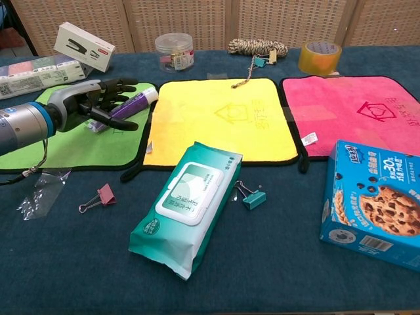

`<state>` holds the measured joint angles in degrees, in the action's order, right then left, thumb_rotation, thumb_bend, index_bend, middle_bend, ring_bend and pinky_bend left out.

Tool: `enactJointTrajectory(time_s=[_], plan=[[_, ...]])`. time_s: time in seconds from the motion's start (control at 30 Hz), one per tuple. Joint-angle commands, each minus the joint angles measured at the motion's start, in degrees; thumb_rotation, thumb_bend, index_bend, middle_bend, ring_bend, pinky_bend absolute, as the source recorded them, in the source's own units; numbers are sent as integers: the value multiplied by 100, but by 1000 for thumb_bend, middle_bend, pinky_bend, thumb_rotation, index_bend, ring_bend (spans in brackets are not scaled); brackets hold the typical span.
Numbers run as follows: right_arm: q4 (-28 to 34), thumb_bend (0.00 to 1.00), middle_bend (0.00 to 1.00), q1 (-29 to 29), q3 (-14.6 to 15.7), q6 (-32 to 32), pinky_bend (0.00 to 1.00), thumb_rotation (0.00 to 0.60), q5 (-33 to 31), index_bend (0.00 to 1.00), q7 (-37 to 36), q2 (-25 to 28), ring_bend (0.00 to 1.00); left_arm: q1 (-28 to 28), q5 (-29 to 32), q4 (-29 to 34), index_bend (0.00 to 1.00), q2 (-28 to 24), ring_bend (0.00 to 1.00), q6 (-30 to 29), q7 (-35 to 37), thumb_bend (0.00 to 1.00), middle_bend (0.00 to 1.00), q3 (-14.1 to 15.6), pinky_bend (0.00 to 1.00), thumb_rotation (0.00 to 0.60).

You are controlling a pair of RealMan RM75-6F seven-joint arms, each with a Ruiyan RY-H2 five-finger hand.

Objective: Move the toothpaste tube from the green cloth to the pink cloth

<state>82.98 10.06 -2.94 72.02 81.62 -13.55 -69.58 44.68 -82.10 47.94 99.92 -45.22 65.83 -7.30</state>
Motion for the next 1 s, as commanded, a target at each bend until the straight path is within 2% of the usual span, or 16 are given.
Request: enactJointTrajectory(time_s=[0.03, 0.6, 1.0], plan=[[3, 0, 0, 4, 5, -13, 0, 600, -2, 0, -3, 1, 0, 24, 33, 35, 0, 39, 0, 4, -27, 0, 0, -38, 0, 600], [40, 0, 0, 22, 26, -77, 0, 600, -8, 0, 0, 14, 0, 87, 250, 387, 0, 18, 0, 103, -448, 0, 0, -210, 0, 600], [73, 0, 0, 31, 43, -110, 0, 600, -5, 0, 8, 26, 0, 189, 563, 718, 0, 121, 0, 272, -829, 0, 0, -464, 0, 600]])
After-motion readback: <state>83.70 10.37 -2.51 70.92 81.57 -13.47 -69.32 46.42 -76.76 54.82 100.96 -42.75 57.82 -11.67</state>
